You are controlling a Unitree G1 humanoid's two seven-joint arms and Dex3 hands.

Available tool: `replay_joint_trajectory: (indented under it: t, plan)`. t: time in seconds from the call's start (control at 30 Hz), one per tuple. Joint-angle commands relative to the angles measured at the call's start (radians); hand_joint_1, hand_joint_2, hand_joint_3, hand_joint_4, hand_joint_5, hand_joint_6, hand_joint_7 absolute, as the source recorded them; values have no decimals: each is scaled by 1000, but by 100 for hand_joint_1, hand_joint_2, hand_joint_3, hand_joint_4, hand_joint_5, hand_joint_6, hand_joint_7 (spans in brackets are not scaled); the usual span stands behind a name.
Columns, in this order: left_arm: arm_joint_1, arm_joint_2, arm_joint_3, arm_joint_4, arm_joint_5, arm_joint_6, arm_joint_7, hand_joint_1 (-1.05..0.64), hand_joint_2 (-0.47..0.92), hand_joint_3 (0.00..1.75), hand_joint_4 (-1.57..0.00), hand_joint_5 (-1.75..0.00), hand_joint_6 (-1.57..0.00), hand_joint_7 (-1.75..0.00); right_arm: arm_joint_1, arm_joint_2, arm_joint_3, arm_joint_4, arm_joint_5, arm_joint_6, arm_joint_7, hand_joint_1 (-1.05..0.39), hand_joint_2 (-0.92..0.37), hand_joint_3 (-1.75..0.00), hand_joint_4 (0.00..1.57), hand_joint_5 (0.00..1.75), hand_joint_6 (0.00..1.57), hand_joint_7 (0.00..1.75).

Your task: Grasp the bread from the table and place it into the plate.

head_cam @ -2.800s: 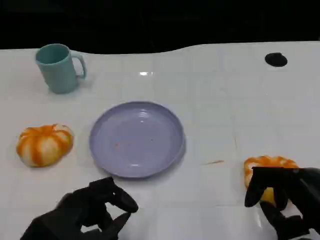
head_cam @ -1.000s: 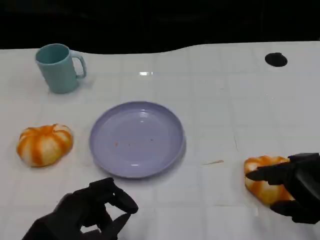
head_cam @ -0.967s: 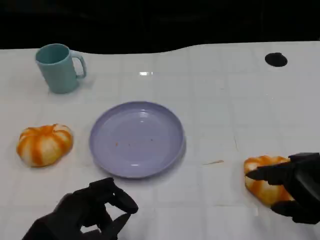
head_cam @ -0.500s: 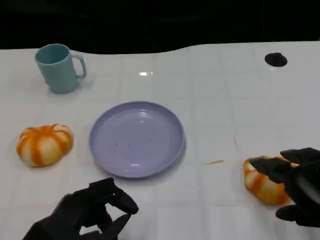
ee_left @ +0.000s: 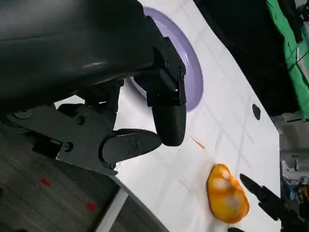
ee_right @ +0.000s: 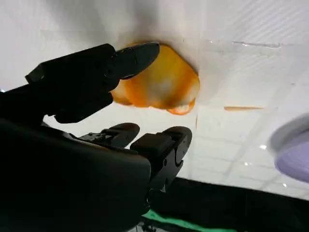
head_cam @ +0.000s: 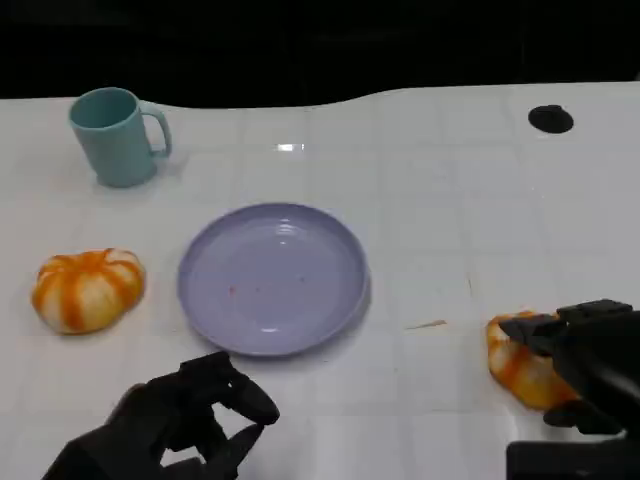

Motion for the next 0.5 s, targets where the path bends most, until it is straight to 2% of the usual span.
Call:
replay_joint_trajectory:
  t: [0.03, 0.3, 0.4, 0.5]
  plan:
    - [9, 7, 1, -20, -1, 8, -3, -26, 83, 62, -64, -175, -62, -129, -55, 15, 21, 92, 31, 23, -2, -46, -85, -1, 36, 11, 44, 1]
    - [13, 4, -1, -34, -3, 18, -2, -25, 82, 63, -65, -175, -62, -130, -163, 43, 49, 258, 112, 90, 38, -45, -91, -3, 39, 11, 50, 2]
    - [16, 5, -2, -35, 3, 12, 1, -25, 82, 63, -64, -175, -62, -130, -206, 57, 65, 310, 125, 127, 52, -45, -92, -8, 44, 12, 55, 4]
    - [19, 6, -3, -42, 4, 17, 2, -26, 82, 64, -63, -175, -62, -130, -238, 73, 74, 361, 132, 136, 1, -41, -92, -15, 62, 16, 73, 8]
